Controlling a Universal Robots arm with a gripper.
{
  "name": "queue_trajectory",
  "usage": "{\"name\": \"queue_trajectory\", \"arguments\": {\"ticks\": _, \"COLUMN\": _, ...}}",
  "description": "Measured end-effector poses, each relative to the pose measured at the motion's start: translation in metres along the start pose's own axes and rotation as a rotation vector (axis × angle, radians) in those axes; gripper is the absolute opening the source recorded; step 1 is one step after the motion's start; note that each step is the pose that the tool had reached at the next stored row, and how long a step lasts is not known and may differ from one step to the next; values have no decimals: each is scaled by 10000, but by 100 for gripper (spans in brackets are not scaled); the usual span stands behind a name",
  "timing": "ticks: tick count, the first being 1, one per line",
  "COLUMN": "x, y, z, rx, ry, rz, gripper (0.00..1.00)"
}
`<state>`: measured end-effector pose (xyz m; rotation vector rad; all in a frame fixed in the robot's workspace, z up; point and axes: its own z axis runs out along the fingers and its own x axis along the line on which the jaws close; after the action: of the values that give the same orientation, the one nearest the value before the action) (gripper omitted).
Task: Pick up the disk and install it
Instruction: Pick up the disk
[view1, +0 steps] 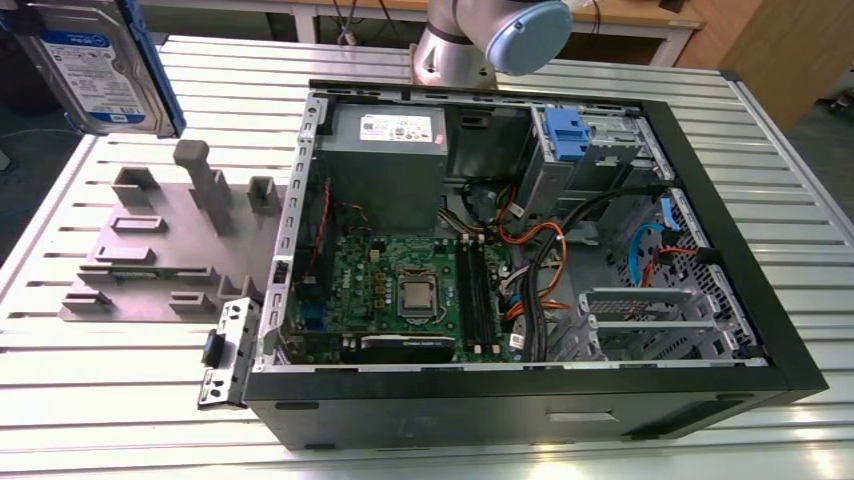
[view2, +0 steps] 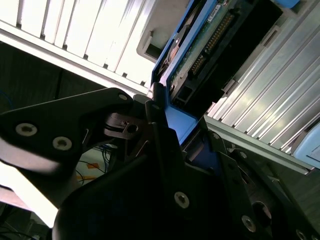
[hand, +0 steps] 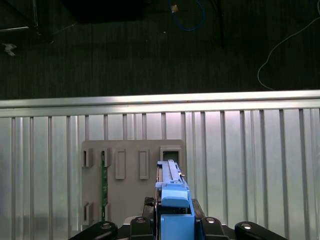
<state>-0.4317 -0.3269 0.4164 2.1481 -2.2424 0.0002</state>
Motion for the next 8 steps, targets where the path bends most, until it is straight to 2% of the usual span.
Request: {"name": "queue_trajectory", "arguments": {"ticks": 8, "x": 1, "y": -1, "z": -29, "rx": 0, "ry": 0, "rz": 0, "gripper": 36}}
